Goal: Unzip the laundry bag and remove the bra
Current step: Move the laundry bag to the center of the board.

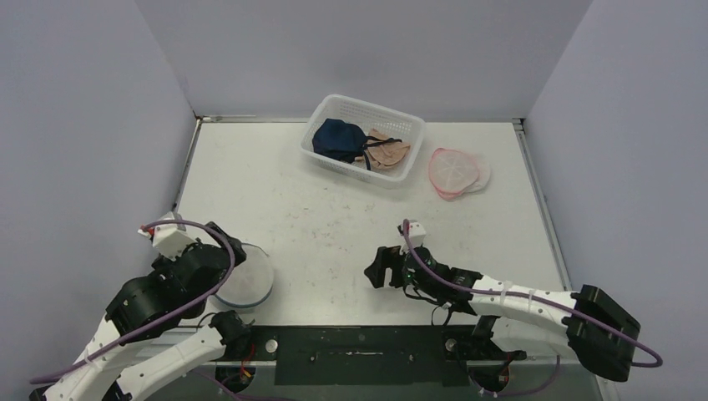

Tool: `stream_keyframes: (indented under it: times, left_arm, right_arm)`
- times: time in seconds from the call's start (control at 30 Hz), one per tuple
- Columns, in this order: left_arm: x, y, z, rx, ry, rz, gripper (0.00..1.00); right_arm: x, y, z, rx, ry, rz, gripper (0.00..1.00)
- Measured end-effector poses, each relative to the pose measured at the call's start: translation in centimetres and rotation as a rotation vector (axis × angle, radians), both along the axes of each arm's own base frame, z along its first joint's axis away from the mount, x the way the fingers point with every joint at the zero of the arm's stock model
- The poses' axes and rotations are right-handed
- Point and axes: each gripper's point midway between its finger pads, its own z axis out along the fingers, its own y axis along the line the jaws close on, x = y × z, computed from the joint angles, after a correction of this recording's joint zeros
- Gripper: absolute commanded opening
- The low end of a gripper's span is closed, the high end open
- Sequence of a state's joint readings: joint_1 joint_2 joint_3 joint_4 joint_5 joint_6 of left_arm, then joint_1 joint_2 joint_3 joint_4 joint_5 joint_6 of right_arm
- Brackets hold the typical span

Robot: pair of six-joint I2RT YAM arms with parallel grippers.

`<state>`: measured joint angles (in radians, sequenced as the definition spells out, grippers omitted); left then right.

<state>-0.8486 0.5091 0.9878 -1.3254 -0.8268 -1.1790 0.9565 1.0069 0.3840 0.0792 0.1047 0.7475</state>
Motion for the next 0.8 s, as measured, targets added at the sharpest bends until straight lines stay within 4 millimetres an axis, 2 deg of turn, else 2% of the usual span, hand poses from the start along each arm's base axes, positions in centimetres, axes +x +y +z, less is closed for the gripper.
stream_keyframes:
  times: [0.07,0.17,0.3,0.4,0.53,0.57,0.67,0.73,0.8]
  left_arm:
    - [-0.3,1.2,1.0,0.037,-0.002,0.035,0.96]
    - [-0.2,2.3,2.4,0.081,-0.013,0.083,0.96]
    - [0.1,2.4,2.2,0.144,0.024,0.101,0.96]
    - [0.3,2.0,1.9,0.143,0.036,0.095,0.96]
    - [0.0,1.6,1.2,0.076,0.008,0.068,0.96]
    - [-0.1,1.5,0.9,0.053,-0.002,0.06,0.96]
    - [-0.2,1.2,0.2,0.025,-0.008,0.039,0.96]
    - [-0.1,0.7,-0.2,0.022,-0.002,0.023,0.96]
    - [0.1,0.3,-0.4,0.019,-0.002,0.011,0.96]
  right_arm:
    - [-1.2,0.5,-1.9,-0.033,0.029,0.042,0.84]
    - [-2.2,2.2,-2.6,-0.026,0.035,0.095,0.86]
    - [-2.7,4.8,-3.1,0.038,0.056,0.148,0.89]
    - [-2.9,7.6,-3.3,0.116,0.102,0.197,0.91]
    - [-2.6,13.8,-1.9,0.257,0.163,0.286,0.91]
    - [-2.4,16.1,-0.9,0.307,0.17,0.317,0.91]
    - [-2.4,21.0,1.8,0.431,0.173,0.391,0.9]
    - [-2.7,22.7,2.7,0.48,0.177,0.42,0.89]
    - [-3.1,24.2,2.8,0.506,0.201,0.441,0.88]
